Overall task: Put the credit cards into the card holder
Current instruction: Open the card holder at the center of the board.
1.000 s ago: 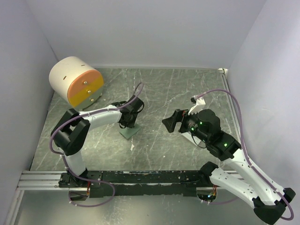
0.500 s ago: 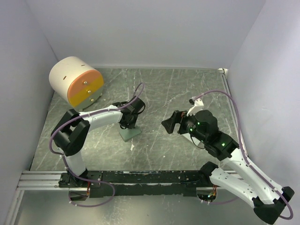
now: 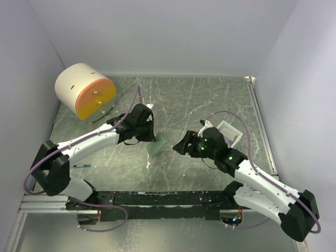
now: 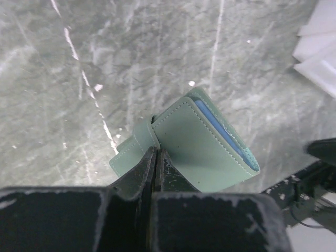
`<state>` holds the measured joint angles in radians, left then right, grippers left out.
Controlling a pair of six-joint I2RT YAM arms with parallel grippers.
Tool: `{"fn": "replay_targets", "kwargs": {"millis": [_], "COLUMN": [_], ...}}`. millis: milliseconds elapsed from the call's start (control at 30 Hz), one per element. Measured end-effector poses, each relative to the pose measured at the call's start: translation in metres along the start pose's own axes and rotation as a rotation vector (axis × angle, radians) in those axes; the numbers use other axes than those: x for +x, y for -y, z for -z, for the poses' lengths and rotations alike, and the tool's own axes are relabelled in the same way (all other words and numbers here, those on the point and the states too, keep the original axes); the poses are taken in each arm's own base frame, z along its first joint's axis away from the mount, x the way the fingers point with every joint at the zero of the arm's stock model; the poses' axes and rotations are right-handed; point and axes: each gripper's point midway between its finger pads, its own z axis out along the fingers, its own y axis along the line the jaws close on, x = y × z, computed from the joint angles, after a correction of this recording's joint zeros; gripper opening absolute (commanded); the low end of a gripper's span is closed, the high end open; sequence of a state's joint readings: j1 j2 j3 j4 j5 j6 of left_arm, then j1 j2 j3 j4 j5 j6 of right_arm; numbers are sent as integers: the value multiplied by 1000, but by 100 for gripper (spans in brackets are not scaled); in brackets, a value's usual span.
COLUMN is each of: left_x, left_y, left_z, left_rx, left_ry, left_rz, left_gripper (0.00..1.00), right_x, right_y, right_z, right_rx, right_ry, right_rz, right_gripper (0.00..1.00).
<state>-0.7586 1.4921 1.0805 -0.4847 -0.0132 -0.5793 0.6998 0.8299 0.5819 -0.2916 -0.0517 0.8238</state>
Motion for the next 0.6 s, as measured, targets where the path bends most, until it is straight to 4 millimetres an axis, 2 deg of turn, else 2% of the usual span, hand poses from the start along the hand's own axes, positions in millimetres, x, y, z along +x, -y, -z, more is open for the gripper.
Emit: {"fn": "replay_targets", "kwargs": {"millis": [133,267,300,400,500,600], "left_x": [8,19,21,26,26,23], "left_y": [11,19,22,31,39,45], "left_z": [5,6,6,11,21,30], "left_rx": [86,162,184,255,316,365], "left_ry": [15,7,6,13,22,41], "left_rz": [58,106,119,149,157,149], "left_gripper": [7,7,7,7,7,7], "right_x": [23,24,23,24,28,31], "right_y": [-8,-27,-30,-32,-24,-10], "right_z": [-18,-28,-31,-44,-57,-62], "right_rx": [-78,-144,-152,-141,-92,-30], "right_ry": [-80,-87,-86,-101,-119,-119], "right_rz": [-62,-78,-82,-88,-87,-70], "right_gripper": [71,70,65,42,16,1]}}
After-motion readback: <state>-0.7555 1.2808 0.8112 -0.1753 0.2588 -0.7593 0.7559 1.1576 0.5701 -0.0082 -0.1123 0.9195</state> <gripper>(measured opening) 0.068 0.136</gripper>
